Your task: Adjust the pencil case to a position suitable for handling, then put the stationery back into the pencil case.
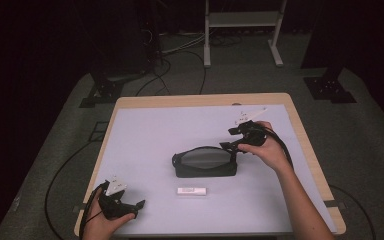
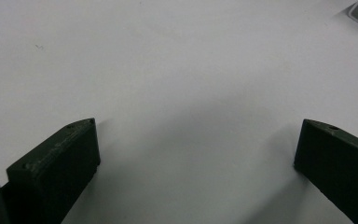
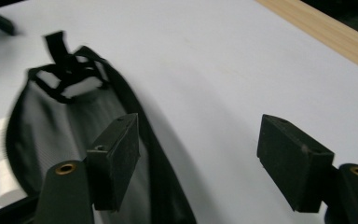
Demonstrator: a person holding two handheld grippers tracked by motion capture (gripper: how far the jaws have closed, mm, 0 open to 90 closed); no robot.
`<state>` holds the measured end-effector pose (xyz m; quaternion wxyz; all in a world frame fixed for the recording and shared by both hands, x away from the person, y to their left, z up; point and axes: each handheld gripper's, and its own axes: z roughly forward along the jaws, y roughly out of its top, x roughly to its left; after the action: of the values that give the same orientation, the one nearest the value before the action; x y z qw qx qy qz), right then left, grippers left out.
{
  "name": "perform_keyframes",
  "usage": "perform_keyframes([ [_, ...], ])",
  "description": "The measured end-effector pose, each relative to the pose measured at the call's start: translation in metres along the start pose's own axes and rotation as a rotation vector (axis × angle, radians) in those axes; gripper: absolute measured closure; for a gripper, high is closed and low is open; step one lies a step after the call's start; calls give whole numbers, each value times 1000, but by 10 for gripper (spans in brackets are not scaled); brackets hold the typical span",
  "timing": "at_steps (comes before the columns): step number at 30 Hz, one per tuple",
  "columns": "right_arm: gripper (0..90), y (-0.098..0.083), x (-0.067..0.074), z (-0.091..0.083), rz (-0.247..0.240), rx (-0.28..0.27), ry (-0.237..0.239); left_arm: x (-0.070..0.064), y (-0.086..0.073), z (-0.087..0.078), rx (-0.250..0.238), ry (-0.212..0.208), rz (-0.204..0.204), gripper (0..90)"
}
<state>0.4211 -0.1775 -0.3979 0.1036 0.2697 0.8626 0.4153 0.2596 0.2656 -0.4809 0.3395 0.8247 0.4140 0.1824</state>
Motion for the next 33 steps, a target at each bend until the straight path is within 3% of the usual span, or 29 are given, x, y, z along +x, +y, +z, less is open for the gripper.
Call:
perform_keyframes([
  [6,249,-13,-6,-10,54,-3,-54,0,0,0,1,0,-3,0],
  [10,221,-24,-10,-18,81,3,-115,0,0,0,1,0,0,0],
  [16,207,-34,-11,-24,131,9,-149,0,0,0,3,0,6,0],
  [22,203,-50,-14,-28,191,38,-204,0,0,0,1,0,0,0],
  [23,203,-58,-16,-30,216,51,-230,0,0,0,5,0,4,0],
  [33,203,-85,-22,-36,289,89,-289,-1,1,-1,3,3,4,0],
])
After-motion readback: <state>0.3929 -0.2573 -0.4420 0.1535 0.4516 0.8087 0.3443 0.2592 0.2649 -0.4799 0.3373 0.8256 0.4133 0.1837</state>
